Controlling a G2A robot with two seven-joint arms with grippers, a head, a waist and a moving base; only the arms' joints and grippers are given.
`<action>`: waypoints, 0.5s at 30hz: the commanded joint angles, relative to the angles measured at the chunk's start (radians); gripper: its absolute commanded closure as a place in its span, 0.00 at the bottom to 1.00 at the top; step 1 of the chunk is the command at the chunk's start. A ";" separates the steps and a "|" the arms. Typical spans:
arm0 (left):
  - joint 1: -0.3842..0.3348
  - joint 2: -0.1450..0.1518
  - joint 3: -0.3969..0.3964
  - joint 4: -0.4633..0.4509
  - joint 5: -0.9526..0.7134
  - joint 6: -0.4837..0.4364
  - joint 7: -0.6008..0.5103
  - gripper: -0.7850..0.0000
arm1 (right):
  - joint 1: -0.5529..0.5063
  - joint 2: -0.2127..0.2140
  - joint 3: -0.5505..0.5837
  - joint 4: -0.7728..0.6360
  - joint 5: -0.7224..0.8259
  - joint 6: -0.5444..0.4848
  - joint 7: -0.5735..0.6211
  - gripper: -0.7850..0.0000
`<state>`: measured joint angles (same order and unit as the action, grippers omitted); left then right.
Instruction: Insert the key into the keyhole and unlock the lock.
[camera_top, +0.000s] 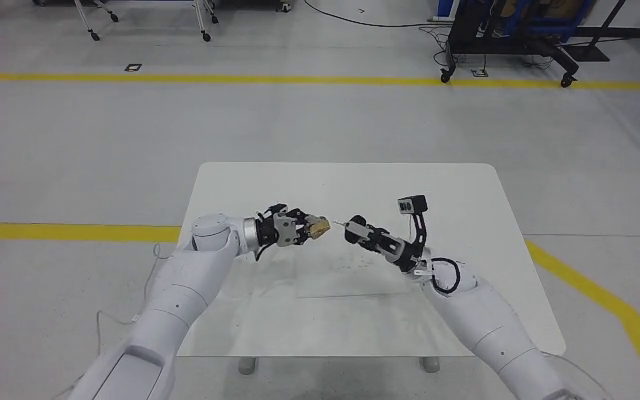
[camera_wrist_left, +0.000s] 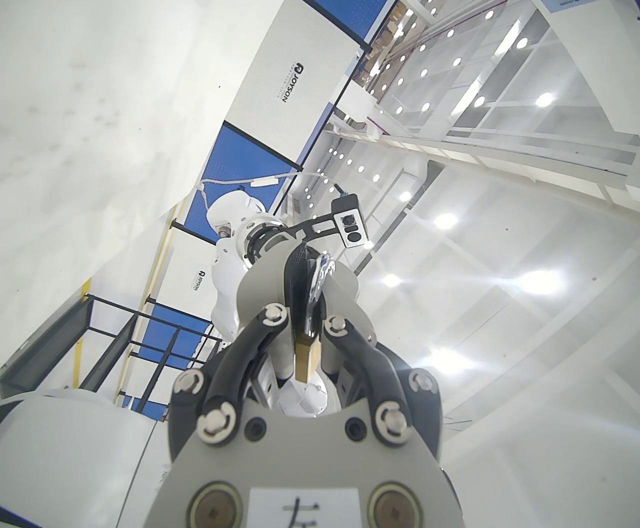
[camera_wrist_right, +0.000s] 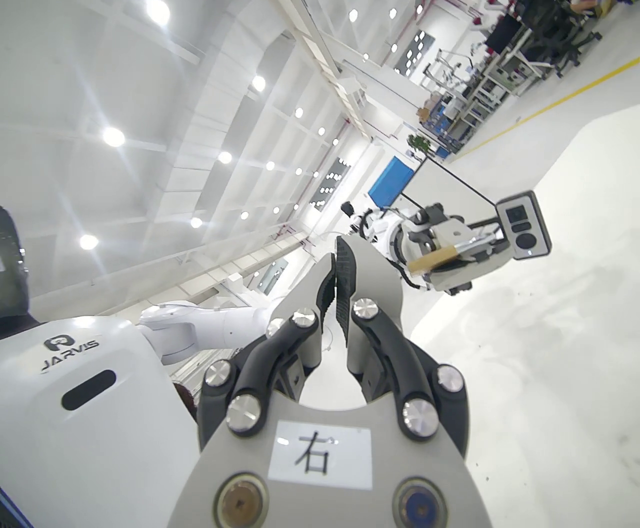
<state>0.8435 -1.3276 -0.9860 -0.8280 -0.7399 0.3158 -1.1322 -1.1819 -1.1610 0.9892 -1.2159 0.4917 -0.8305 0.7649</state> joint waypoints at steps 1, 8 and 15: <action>0.008 0.000 -0.007 -0.010 -0.022 0.022 0.025 1.00 | -0.008 0.001 0.006 -0.010 -0.035 0.035 -0.024 1.00; -0.003 -0.013 0.011 -0.012 -0.013 0.059 0.166 1.00 | -0.061 0.011 0.063 -0.047 -0.188 0.148 -0.198 1.00; -0.007 -0.042 0.043 0.014 -0.047 0.012 0.255 1.00 | -0.200 0.028 0.149 -0.264 -0.124 0.461 -0.327 1.00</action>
<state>0.8393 -1.3660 -0.9457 -0.8229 -0.7808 0.3376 -0.8751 -1.3597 -1.1360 1.1256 -1.4340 0.3409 -0.4303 0.4238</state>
